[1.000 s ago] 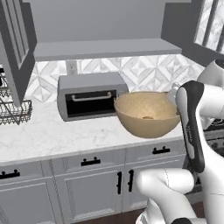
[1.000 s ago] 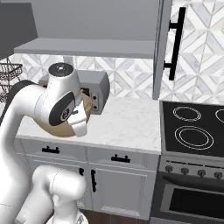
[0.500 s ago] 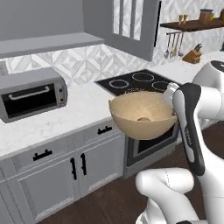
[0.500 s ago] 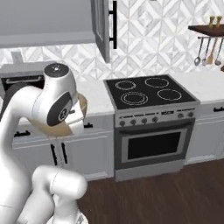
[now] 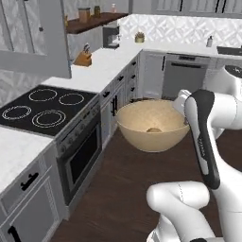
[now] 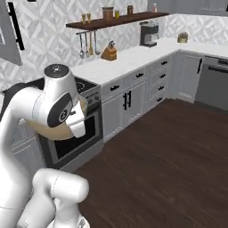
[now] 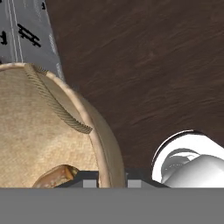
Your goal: Open the cabinet, pick up the bread from the cabinet and place it in the basket. Then move the basket to the dining counter.
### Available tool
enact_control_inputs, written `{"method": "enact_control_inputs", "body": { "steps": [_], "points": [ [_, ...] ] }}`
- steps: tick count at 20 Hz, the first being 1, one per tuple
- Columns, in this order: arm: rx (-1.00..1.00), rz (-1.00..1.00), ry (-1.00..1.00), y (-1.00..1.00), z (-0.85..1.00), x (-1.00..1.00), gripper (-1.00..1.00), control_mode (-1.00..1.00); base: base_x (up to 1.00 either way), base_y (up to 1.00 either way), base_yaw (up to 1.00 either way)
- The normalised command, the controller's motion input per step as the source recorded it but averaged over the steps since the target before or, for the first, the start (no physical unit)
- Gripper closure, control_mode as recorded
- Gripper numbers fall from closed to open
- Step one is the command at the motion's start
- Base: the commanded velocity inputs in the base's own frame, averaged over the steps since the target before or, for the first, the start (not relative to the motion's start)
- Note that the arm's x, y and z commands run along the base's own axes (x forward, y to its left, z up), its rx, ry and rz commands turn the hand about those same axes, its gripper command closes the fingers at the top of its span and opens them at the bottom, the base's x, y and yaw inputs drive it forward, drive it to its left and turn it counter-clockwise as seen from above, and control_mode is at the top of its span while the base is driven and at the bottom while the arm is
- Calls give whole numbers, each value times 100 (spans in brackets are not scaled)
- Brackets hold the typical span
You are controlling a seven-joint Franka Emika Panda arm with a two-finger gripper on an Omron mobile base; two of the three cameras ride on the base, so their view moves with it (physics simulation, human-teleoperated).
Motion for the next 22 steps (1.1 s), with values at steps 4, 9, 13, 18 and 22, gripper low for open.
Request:
{"method": "enact_control_inputs", "body": {
  "steps": [4, 9, 13, 18, 22],
  "points": [
    [0, 0, 0, 0, 0, 0, 100, 100, 0, 0, -100],
    [0, 0, 0, 0, 0, 0, 100, 100, 0, 0, -100],
    [0, 0, 0, 0, 0, 0, 100, 100, 0, 0, -100],
    [0, 0, 0, 0, 0, 0, 100, 100, 30, -41, -71],
    [0, 0, 0, 0, 0, 0, 100, 100, 97, -100, -10]
  ]
}}
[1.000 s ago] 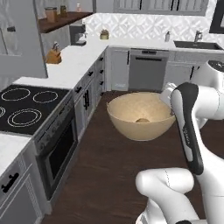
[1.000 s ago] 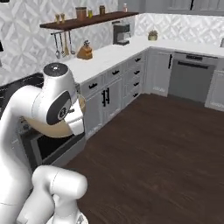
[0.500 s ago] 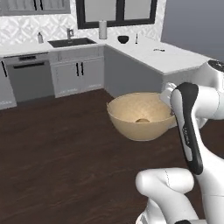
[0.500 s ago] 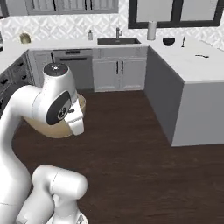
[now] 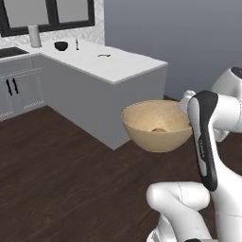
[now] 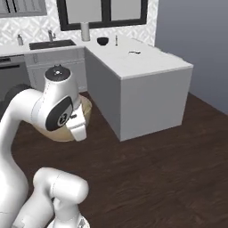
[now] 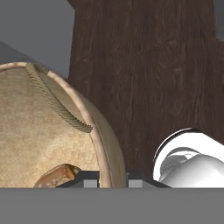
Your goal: Open the cabinet, pick up the bread from the cabinet and place it in the basket. Then move the basket to the dining counter.
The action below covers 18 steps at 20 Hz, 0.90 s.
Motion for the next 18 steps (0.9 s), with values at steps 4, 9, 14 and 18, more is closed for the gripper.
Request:
{"method": "enact_control_inputs", "body": {
  "steps": [4, 9, 14, 18],
  "points": [
    [0, 0, 0, 0, 0, 0, 100, 100, 100, -100, 2],
    [0, 0, 0, 0, 0, 0, 100, 100, 100, -98, 20],
    [0, 0, 0, 0, 0, 0, 100, 100, 100, -79, 43],
    [0, 0, 0, 0, 0, 0, 100, 100, 90, -71, 55]
  ]
}}
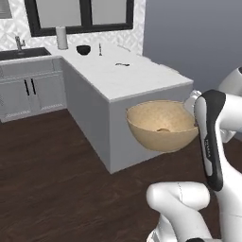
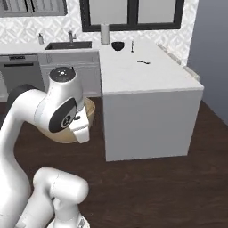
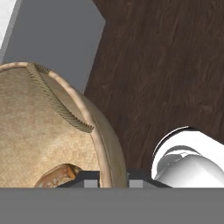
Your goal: Open the cabinet, pick up the bread from the cabinet and place it in the basket. Then move the basket to the dining counter.
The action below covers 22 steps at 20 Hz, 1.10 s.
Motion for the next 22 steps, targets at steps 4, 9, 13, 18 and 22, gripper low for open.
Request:
{"method": "enact_control_inputs", "body": {
  "steps": [4, 9, 13, 18, 22],
  "points": [
    [0, 0, 0, 0, 0, 0, 100, 100, 79, -82, 53],
    [0, 0, 0, 0, 0, 0, 100, 100, 70, -95, 48],
    [0, 0, 0, 0, 0, 0, 100, 100, 62, -100, 39],
    [0, 0, 0, 0, 0, 0, 100, 100, 70, -100, 25],
    [0, 0, 0, 0, 0, 0, 100, 100, 38, -100, -8]
  ]
}}
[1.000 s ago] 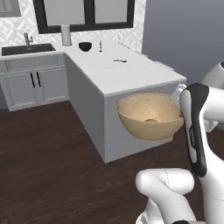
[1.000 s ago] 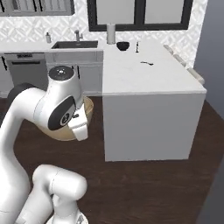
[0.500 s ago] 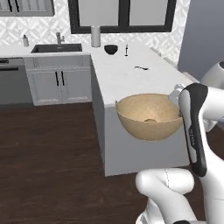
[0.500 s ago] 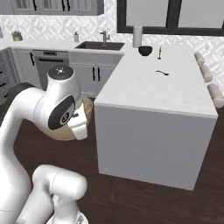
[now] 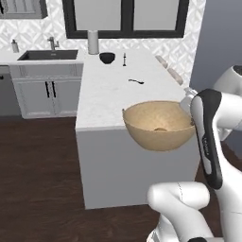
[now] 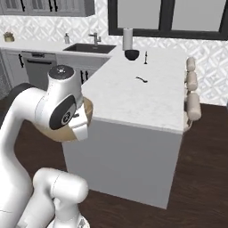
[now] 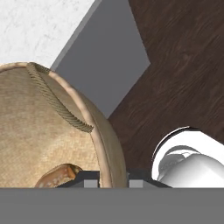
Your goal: Open the cabinet, pick up the bread from the cabinet and place it in the basket. Then move the basket to the dining counter.
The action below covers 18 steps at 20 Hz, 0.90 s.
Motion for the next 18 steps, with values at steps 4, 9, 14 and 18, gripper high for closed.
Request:
{"method": "enact_control_inputs", "body": {
  "steps": [4, 9, 14, 18],
  "points": [
    [0, 0, 0, 0, 0, 0, 100, 100, 62, -63, -31],
    [0, 0, 0, 0, 0, 0, 100, 100, 92, -15, -13],
    [0, 0, 0, 0, 0, 0, 100, 100, 100, -7, 0],
    [5, 5, 0, -42, -12, 48, 100, -100, 40, -17, 2]
  ]
}}
